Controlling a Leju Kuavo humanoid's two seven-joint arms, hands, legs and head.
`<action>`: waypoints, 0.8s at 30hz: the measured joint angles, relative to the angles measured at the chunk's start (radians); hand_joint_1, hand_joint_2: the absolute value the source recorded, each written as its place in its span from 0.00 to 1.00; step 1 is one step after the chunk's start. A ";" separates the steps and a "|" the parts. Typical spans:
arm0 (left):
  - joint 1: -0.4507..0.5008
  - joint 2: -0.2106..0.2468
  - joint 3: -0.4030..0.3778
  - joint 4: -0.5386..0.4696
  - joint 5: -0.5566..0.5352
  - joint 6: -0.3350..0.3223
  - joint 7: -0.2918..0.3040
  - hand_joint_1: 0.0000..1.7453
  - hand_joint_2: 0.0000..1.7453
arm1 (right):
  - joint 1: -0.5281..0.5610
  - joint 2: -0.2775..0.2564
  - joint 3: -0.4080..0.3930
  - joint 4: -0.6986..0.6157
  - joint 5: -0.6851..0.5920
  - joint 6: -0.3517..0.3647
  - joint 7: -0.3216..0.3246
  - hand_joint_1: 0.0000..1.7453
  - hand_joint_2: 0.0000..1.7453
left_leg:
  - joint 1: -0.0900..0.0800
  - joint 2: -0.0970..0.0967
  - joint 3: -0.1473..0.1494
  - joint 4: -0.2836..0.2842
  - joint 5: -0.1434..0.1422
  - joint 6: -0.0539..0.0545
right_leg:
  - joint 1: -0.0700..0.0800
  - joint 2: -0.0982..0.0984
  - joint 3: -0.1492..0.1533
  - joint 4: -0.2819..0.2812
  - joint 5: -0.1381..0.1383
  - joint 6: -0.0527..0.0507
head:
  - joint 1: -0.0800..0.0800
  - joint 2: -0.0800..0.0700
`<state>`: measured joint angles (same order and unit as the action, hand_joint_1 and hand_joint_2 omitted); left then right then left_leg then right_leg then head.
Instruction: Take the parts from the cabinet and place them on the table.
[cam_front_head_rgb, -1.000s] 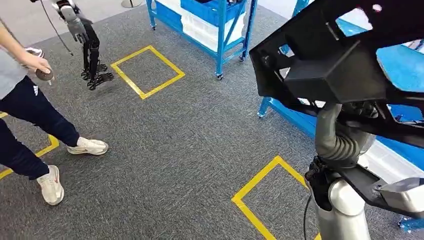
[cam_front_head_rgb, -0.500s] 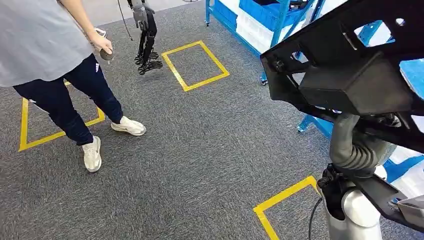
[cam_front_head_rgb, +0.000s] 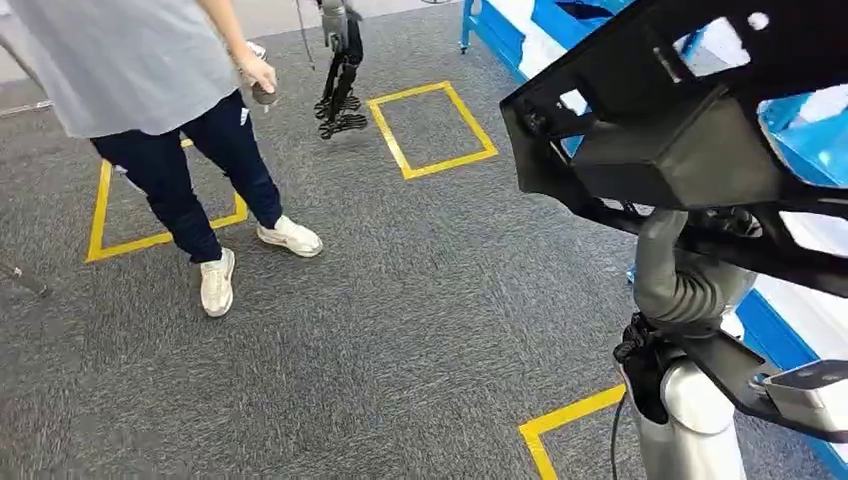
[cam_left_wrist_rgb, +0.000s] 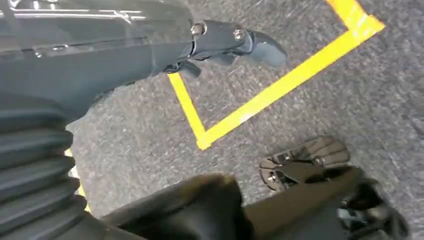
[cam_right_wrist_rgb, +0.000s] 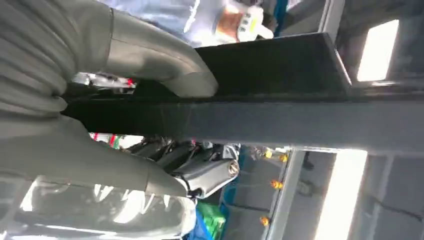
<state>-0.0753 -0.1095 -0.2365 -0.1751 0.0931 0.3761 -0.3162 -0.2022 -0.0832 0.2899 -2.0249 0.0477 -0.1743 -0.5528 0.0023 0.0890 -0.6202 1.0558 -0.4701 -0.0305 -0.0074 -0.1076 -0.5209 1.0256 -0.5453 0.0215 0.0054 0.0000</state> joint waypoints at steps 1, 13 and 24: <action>0.001 0.000 0.000 0.000 0.000 0.000 0.000 0.00 1.00 | 0.000 0.000 0.001 0.000 0.000 0.000 0.000 1.00 1.00 | -0.004 -0.013 -0.003 0.001 0.000 0.005 | -0.002 -0.012 0.003 -0.004 0.001 0.003 | 0.003 0.000; 0.002 0.003 0.000 0.000 0.000 0.000 0.002 0.00 1.00 | 0.010 -0.006 -0.009 -0.001 0.000 -0.004 0.000 1.00 1.00 | 0.011 -0.188 -0.008 -0.004 0.017 0.026 | -0.031 0.181 -0.042 0.044 0.019 0.023 | 0.041 0.000; 0.000 0.004 0.000 0.000 0.000 0.004 0.003 0.00 1.00 | 0.013 -0.006 -0.013 -0.005 0.000 -0.006 0.000 1.00 1.00 | 0.007 -0.102 -0.153 0.308 -0.111 -0.008 | -0.016 0.070 -0.031 0.012 0.015 -0.026 | -0.004 0.000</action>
<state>-0.0748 -0.1053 -0.2361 -0.1747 0.0931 0.3803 -0.3136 -0.1887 -0.0889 0.2766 -2.0302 0.0477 -0.1808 -0.5524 0.0089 -0.0127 -0.7729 1.3641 -0.5814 -0.0387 -0.0231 -0.0376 -0.5522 1.0373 -0.5300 -0.0041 0.0011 0.0000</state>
